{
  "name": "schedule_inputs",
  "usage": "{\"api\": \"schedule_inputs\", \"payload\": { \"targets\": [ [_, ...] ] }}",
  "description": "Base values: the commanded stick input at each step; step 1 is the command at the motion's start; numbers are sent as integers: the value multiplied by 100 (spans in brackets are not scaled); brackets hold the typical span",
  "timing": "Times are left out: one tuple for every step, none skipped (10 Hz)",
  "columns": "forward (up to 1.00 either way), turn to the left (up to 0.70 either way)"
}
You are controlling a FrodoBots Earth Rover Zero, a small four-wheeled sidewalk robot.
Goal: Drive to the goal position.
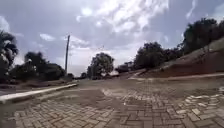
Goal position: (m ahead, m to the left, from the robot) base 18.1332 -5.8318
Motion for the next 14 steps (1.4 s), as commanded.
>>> {"api": "schedule_inputs", "payload": {
  "targets": [
    [70,0],
    [70,0],
    [70,0],
    [70,0],
    [70,0],
    [70,0],
    [70,0],
    [70,0],
    [70,0],
    [70,0],
    [70,0],
    [70,0],
    [70,0],
    [70,0]
  ]
}}
